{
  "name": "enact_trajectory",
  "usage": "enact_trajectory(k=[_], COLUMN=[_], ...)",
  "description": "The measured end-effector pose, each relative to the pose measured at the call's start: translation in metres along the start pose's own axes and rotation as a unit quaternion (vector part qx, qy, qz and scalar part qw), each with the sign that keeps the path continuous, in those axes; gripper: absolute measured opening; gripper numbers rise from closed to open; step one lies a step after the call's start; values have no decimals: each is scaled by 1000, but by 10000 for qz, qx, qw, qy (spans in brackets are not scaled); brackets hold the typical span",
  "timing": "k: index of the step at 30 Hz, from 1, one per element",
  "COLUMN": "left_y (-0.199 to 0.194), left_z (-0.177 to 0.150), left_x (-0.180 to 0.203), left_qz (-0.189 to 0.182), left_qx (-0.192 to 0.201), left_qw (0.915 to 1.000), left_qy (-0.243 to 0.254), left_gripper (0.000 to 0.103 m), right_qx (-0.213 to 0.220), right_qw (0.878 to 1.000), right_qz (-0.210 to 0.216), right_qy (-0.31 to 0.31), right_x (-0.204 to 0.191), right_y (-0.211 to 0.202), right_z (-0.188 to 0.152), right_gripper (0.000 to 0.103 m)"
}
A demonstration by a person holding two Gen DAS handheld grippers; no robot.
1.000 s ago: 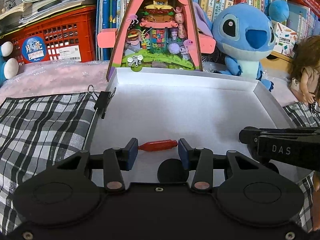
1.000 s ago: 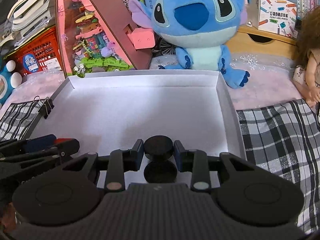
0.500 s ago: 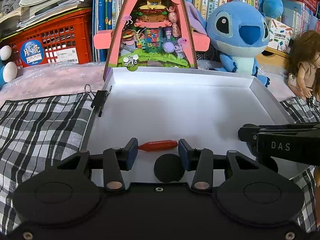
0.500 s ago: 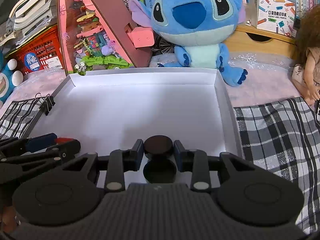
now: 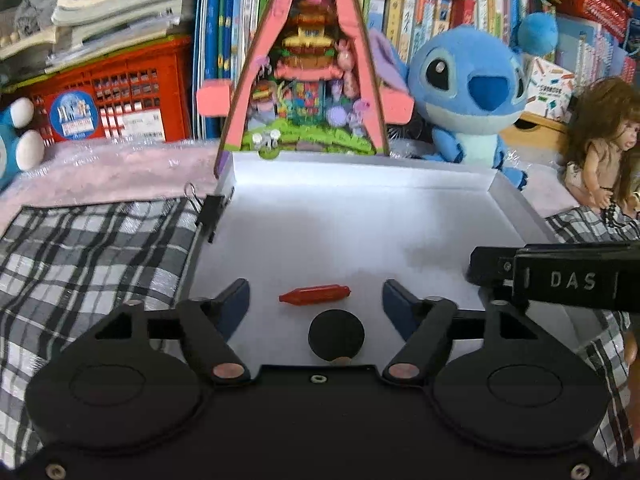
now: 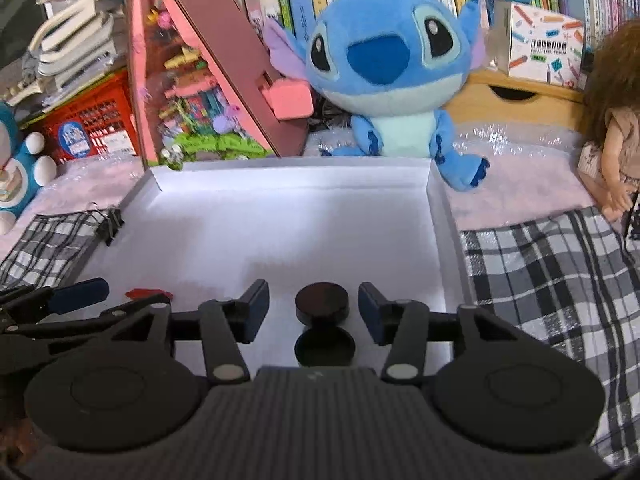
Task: Organize rigid objects
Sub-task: 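Open both grippers to drop the screwdriver and puck into the box, then move both tools back toward the remaining objects on the cloth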
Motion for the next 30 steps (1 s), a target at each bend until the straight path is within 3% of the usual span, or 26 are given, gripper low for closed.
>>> enact_trajectory(k=[4,9,30], left_y=[-23,-48,-121], left_z=[-2,-15,-122], left_x=[1,2,15], left_qz=[-35,-208,-467], left_qx=[168,231,487], left_qw=[9998,9994,9969], left_qy=[120,150,406], left_gripper=[83,84,87], right_qx=[203,380,854], right_qw=[9997,9986,9903], right_qz=[41,177,215], right_qy=[-93,-326,-1074], right_x=[-1,-6,-15], right_y=[-20,-45,-113], right_z=[0,-14,-117], right_gripper=[76,84,91])
Point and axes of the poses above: each gripper's, at about its wrist camera, not at the fingertips, and y roughly the way its jaws point, x to its right, z to its top, the point moved 10 cm from there along y, roughly the way its jaws point, and after that the axes turned 8 degrees about -x, right-handed, at the moved point
